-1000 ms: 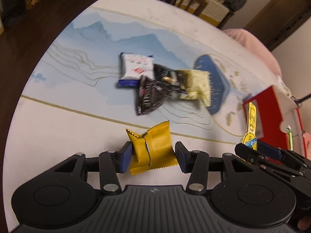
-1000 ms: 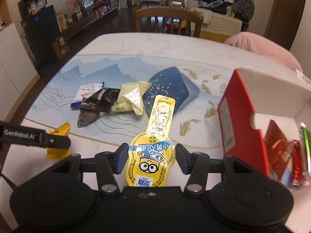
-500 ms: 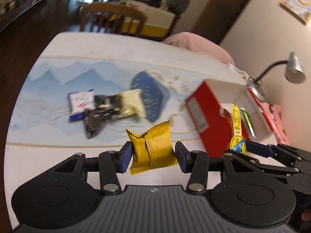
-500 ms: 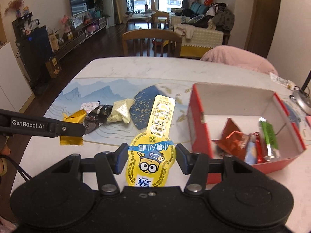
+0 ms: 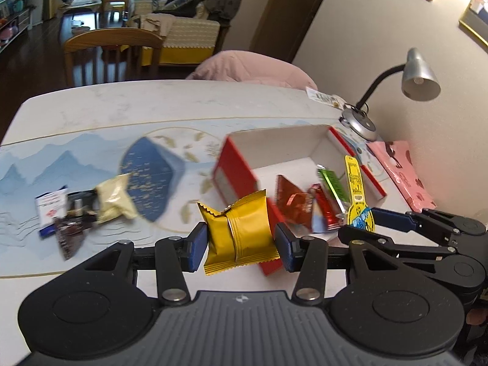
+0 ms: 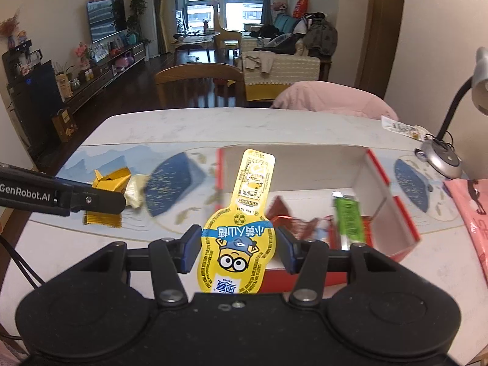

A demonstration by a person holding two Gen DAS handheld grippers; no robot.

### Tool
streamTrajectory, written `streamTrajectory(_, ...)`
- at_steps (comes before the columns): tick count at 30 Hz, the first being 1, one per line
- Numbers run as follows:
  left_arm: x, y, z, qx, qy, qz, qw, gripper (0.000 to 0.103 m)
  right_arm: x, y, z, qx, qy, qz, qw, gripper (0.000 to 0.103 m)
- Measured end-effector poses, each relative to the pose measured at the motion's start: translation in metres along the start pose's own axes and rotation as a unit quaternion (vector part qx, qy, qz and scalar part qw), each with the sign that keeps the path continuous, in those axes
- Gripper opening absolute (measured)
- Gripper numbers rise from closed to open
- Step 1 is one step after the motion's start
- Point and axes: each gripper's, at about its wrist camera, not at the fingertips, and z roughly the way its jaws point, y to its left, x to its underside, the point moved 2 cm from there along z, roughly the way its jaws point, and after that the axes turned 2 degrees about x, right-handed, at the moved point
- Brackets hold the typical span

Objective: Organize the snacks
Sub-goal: 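Carry the yellow wrapper and Minions pouch into the red box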

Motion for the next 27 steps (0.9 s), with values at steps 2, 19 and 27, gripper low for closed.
streamTrajectory(2, -0.003, -0.015, 0.011, 0.002, 0.007, 0.007, 0.9999, 0.047, -0.001, -0.016, 0.003, 0.002, 0.003, 0.002, 1.000, 0.052)
streamTrajectory(19, -0.044, -0.090, 0.117, -0.030, 0.064, 0.010, 0.9974, 0.047, 0.000, -0.112, 0.058, 0.003, 0.049, -0.016, 0.999, 0.052)
streamTrajectory(27, -0.060, -0.093, 0.156, -0.063, 0.092, 0.018, 0.9936, 0.047, -0.003, -0.115, 0.094, -0.015, 0.095, -0.036, 0.995, 0.052)
